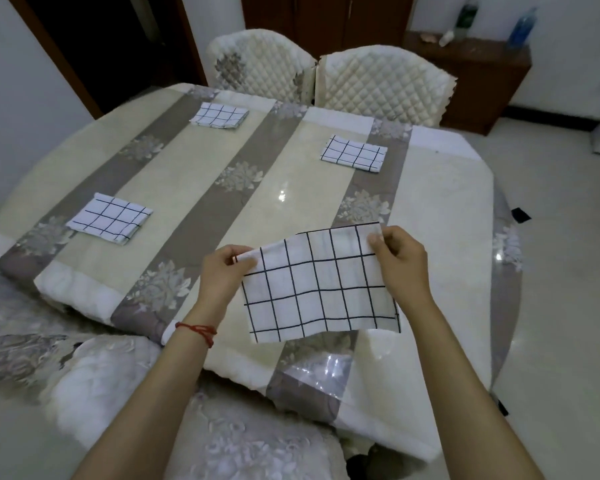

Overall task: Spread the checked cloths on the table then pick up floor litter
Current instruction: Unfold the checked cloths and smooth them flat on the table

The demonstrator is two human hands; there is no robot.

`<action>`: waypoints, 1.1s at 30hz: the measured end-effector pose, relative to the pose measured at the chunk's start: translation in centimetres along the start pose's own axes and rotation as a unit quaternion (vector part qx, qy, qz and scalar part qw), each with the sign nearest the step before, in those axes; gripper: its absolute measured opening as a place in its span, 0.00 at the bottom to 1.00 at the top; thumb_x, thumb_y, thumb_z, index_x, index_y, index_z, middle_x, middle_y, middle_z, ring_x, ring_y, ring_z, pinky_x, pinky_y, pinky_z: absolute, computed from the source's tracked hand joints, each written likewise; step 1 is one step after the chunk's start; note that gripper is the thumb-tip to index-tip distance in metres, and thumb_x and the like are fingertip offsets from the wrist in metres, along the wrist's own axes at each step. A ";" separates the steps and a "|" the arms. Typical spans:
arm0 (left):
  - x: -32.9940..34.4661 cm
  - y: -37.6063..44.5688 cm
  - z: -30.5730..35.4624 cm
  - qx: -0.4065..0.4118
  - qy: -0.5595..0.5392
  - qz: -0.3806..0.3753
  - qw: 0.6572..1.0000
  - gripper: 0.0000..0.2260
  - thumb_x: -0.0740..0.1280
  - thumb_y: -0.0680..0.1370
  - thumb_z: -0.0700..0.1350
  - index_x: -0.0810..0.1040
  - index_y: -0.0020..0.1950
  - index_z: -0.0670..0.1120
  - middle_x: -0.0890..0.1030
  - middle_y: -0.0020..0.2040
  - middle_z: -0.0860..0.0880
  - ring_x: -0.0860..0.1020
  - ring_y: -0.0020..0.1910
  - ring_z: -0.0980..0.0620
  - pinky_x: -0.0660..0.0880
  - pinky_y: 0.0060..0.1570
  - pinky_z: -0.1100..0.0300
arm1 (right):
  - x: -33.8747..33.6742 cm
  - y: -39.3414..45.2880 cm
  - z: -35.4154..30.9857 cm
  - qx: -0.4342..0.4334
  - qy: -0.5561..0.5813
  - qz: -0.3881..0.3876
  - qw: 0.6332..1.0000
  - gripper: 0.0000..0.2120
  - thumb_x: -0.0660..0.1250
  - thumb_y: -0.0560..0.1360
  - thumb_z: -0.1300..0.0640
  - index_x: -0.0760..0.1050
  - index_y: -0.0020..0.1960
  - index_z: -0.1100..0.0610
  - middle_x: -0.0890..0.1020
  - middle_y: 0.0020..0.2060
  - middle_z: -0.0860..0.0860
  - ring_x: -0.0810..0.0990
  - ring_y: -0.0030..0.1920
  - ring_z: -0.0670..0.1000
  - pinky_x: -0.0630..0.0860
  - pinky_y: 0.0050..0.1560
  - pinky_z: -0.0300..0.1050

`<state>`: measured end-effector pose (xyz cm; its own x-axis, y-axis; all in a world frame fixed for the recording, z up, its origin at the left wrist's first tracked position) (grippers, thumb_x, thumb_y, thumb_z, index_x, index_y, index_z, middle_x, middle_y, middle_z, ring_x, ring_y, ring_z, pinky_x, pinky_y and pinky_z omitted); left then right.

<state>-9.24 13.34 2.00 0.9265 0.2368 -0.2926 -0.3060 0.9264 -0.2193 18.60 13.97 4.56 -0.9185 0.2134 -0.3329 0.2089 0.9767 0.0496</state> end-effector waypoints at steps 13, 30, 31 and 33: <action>5.7 -2.1 6.9 0.172 0.074 -0.210 0.960 0.10 0.70 0.72 0.41 0.80 0.42 0.34 0.74 0.33 0.42 0.70 0.34 0.51 0.66 0.36 0.58 | 3.0 -2.2 -5.8 -0.061 -0.054 -0.131 0.988 0.04 0.70 0.71 0.56 0.79 0.38 0.52 0.79 0.31 0.49 0.73 0.33 0.46 0.70 0.37 0.38; 2.2 -3.1 6.9 0.180 0.072 0.008 0.981 0.12 0.69 0.74 0.44 0.76 0.57 0.46 0.76 0.54 0.50 0.74 0.54 0.52 0.71 0.59 0.56 | 3.2 -3.3 -4.0 0.055 0.120 -0.017 0.991 0.18 0.72 0.69 0.57 0.75 0.43 0.74 0.76 0.42 0.75 0.74 0.38 0.52 0.70 0.42 0.48; 3.2 -4.0 7.0 0.186 0.067 -0.029 0.980 0.08 0.69 0.74 0.44 0.78 0.53 0.48 0.78 0.51 0.51 0.76 0.51 0.54 0.73 0.55 0.59 | 3.5 -3.3 -4.1 0.052 0.121 -0.015 0.991 0.18 0.72 0.69 0.57 0.75 0.43 0.73 0.77 0.41 0.75 0.74 0.38 0.52 0.70 0.42 0.48; 4.8 -5.5 6.9 0.174 0.031 -0.103 0.979 0.05 0.68 0.74 0.44 0.79 0.49 0.51 0.81 0.47 0.53 0.79 0.48 0.57 0.74 0.48 0.67 | 4.0 -3.5 -4.5 0.051 0.126 -0.014 0.991 0.15 0.72 0.69 0.58 0.76 0.42 0.72 0.78 0.36 0.69 0.75 0.37 0.52 0.73 0.41 0.48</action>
<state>-1.57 11.44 8.19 0.9424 0.0262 -0.3334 -0.0110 0.9988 0.0475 12.71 11.53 7.30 -0.9765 0.1980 -0.0857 0.2031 0.9775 -0.0561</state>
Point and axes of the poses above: each hand's wrist, its own y-axis towards the middle knuckle, its own x-axis out of the palm, z = x × y, the point moved 6 cm from there along y, towards the middle knuckle
